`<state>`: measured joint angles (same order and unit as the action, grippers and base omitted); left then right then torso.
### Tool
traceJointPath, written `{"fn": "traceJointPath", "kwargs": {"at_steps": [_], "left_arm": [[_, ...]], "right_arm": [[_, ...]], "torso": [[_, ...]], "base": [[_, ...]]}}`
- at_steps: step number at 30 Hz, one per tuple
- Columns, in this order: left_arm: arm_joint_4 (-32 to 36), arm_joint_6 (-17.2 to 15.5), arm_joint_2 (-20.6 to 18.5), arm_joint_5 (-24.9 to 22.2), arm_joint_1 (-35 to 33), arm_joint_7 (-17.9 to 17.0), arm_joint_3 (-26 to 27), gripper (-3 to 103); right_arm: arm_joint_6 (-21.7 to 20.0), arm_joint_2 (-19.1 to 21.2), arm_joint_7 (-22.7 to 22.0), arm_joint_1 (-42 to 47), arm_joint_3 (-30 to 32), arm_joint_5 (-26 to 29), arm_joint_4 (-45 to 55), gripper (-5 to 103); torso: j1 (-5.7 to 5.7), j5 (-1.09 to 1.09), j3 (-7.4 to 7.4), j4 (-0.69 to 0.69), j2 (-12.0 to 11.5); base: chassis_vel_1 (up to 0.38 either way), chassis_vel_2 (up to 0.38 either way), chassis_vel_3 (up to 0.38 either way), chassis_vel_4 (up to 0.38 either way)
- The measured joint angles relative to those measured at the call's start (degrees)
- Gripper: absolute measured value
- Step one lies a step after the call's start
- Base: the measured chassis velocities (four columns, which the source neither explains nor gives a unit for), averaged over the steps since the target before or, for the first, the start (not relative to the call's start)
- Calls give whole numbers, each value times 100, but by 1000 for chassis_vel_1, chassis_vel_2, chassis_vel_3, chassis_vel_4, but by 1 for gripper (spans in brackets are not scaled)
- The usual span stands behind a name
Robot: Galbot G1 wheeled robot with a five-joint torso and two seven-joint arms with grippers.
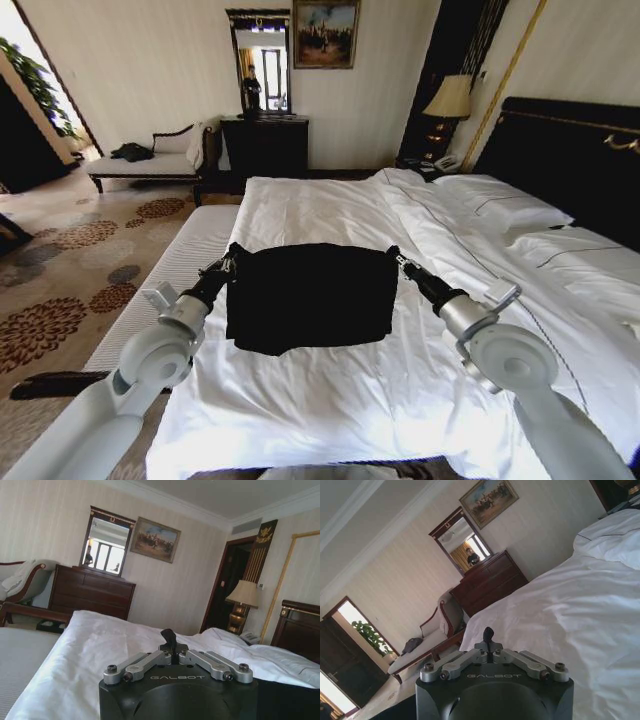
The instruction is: Fold the clothes on the bed.
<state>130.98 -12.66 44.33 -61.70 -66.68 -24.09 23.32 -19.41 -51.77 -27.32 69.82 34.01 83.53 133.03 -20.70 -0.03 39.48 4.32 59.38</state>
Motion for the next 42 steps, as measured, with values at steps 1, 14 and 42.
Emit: {"fn": "traceJointPath", "kwargs": {"at_steps": [1,14,42], "left_arm": [[0,0,0,0,0,0,0,2],[-2717,-20,1123,213,1366,96,-1227,2],[-5417,545,2205,1259,2865,692,-1830,2]], "right_arm": [[0,0,0,0,0,0,0,0],[5,-193,314,-1165,-1190,-235,-2338,0],[392,-864,1275,-3054,-2580,-1618,-5110,0]], "torso": [[0,0,0,0,0],[-2,-1,2,2,-1],[-2,-1,1,1,-1]], "base": [[0,0,0,0],[0,0,0,0],[0,0,0,0]]}}
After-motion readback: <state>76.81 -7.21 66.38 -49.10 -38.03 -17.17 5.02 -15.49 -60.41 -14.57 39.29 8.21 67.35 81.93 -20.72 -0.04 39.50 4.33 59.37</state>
